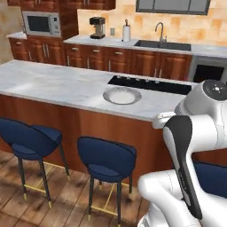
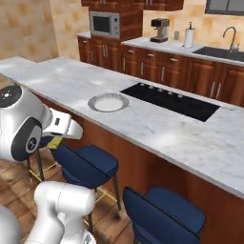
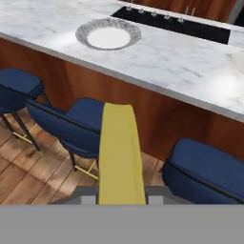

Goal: Retrieve the butter from the fridge and place it on a plate on the dining table. Then retrieve the butter knife by the fridge and place it near the plate.

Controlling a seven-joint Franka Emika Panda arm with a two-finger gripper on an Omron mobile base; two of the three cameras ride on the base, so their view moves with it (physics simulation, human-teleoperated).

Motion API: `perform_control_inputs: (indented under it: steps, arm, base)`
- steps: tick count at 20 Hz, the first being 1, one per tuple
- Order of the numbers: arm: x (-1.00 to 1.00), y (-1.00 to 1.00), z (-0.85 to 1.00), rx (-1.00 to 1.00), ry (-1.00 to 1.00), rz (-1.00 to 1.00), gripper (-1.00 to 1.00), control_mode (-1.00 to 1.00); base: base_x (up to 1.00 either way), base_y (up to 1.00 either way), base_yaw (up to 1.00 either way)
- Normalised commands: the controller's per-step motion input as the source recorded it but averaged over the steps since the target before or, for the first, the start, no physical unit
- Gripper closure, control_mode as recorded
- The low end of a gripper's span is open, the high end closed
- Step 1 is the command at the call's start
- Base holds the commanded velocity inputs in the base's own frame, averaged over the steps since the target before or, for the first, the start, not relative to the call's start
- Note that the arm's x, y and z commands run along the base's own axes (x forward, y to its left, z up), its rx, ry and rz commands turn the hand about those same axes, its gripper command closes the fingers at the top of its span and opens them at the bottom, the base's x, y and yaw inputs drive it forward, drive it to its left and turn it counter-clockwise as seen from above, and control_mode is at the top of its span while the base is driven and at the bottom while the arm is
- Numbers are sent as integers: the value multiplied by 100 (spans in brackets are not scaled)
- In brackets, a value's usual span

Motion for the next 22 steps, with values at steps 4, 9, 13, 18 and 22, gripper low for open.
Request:
perform_control_inputs:
  steps: [4,9,13,18,22]
  arm:
    - [0,0,0,0,0,0,100,100]
    - [0,0,0,0,0,0,100,100]
    - [0,0,0,0,0,0,100,100]
    - [0,0,0,0,0,0,100,100]
    - [0,0,0,0,0,0,100,100]
  base:
    - [42,98,-68]
    - [50,100,-63]
    - [51,71,-44]
    - [77,53,-32]
    - [88,31,-17]
